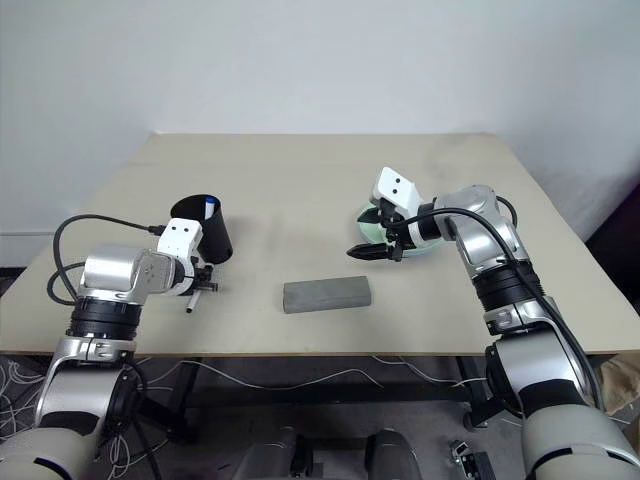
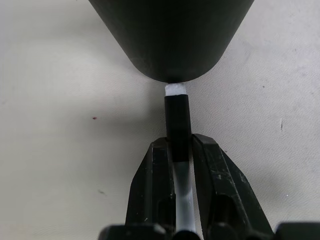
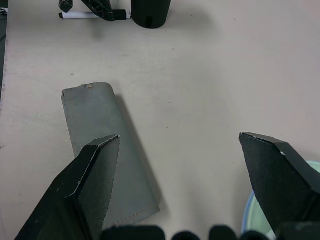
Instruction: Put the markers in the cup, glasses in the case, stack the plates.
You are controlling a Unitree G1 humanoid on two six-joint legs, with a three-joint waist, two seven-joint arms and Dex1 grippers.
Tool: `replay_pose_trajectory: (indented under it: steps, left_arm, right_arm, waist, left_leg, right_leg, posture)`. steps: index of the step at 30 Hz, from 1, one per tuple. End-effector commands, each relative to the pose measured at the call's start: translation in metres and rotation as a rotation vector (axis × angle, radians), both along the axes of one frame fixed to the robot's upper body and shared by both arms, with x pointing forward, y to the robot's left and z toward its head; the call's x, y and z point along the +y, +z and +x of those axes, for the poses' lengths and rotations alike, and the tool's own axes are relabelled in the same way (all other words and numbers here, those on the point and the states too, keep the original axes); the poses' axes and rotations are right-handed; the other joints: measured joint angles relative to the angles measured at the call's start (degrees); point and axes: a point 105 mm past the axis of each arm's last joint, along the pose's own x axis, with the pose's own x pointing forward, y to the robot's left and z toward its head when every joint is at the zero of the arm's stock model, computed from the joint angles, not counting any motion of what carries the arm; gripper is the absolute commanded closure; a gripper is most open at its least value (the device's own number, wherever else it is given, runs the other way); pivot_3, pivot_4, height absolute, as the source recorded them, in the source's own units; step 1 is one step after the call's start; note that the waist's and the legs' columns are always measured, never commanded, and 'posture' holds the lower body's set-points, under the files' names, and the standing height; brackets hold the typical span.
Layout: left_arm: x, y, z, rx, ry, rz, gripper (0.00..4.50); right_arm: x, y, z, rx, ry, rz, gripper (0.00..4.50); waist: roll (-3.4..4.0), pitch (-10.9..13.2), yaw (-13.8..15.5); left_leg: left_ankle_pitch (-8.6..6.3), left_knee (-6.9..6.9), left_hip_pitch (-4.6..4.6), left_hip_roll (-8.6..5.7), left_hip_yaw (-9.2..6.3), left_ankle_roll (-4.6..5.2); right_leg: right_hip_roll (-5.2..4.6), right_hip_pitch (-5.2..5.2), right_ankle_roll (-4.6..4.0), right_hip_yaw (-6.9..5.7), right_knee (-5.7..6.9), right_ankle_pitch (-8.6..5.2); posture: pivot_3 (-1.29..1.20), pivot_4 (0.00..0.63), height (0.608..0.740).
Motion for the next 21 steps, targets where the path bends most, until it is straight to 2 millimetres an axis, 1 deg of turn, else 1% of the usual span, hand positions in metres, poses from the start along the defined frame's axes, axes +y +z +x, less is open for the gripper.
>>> replay_pose_trajectory:
  steps: [1, 5, 8, 12, 14, 19, 21]
  left_arm:
    - [-0.006, 0.01, -0.003, 0.01, -0.065, 0.004, 4.39]
    - [-0.024, 0.015, -0.008, 0.026, -0.177, -0.022, 4.39]
    - [-0.043, 0.023, -0.011, -0.004, -0.288, -0.071, 4.39]
    - [-0.061, 0.034, -0.013, -0.06, -0.379, -0.123, 4.39]
    - [-0.068, 0.04, -0.011, -0.113, -0.428, -0.126, 4.39]
    - [-0.078, 0.057, 0.002, -0.301, -0.471, -0.141, 4.39]
    - [-0.085, 0.075, 0.008, -0.435, -0.525, -0.173, 4.39]
  right_arm:
    - [0.004, 0.017, 0.001, -0.055, 0.018, 0.014, 0.36]
    - [0.005, 0.017, 0.001, -0.055, 0.018, 0.013, 0.36]
    - [0.005, 0.017, 0.001, -0.056, 0.019, 0.014, 0.36]
    - [0.005, 0.017, 0.001, -0.056, 0.02, 0.015, 0.36]
    - [0.006, 0.017, 0.001, -0.055, 0.021, 0.015, 0.36]
    - [0.006, 0.017, 0.0, -0.053, 0.024, 0.016, 0.36]
    - [0.006, 0.017, 0.0, -0.053, 0.026, 0.016, 0.36]
  waist:
    - [0.0, 0.0, 0.02]
    - [0.0, 0.0, 0.13]
    - [-0.02, 0.01, 0.14]
    - [-0.02, 0.01, 0.05]
    - [-0.02, 0.01, 0.04]
    - [-0.02, 0.01, 0.05]
    - [-0.02, 0.01, 0.06]
  left_leg:
    - [0.0, -0.02, 0.0, 0.0, 0.02, 0.0]
    - [0.0, -0.07, -0.04, -0.01, 0.07, 0.0]
    - [0.0, -0.06, -0.09, -0.02, 0.05, 0.0]
    - [0.0, -0.06, -0.17, -0.01, 0.06, 0.0]
    - [0.02, -0.08, -0.17, -0.02, 0.06, -0.03]
    - [0.03, -0.05, -0.17, -0.07, 0.08, -0.04]
    - [0.04, -0.02, -0.17, -0.08, 0.09, -0.04]
  right_leg:
    - [0.0, -0.02, 0.0, 0.02, 0.0, 0.0]
    - [-0.01, -0.16, 0.01, 0.07, -0.01, 0.0]
    - [-0.02, -0.2, 0.0, 0.05, -0.03, -0.01]
    - [-0.02, -0.3, -0.01, 0.09, -0.02, -0.01]
    - [0.01, -0.29, -0.01, 0.09, -0.01, -0.01]
    - [0.04, -0.22, -0.02, 0.11, 0.01, 0.0]
    - [0.05, -0.21, -0.03, 0.11, 0.01, 0.0]
  posture:
    - [0.0, 0.0, 0.7]
    - [0.0, 0.0, 0.7]
    - [0.0, 0.0, 0.7]
    - [0.0, 0.0, 0.7]
    - [0.0, 0.0, 0.7]
    - [0.0, 0.0, 0.7]
    - [0.0, 0.0, 0.7]
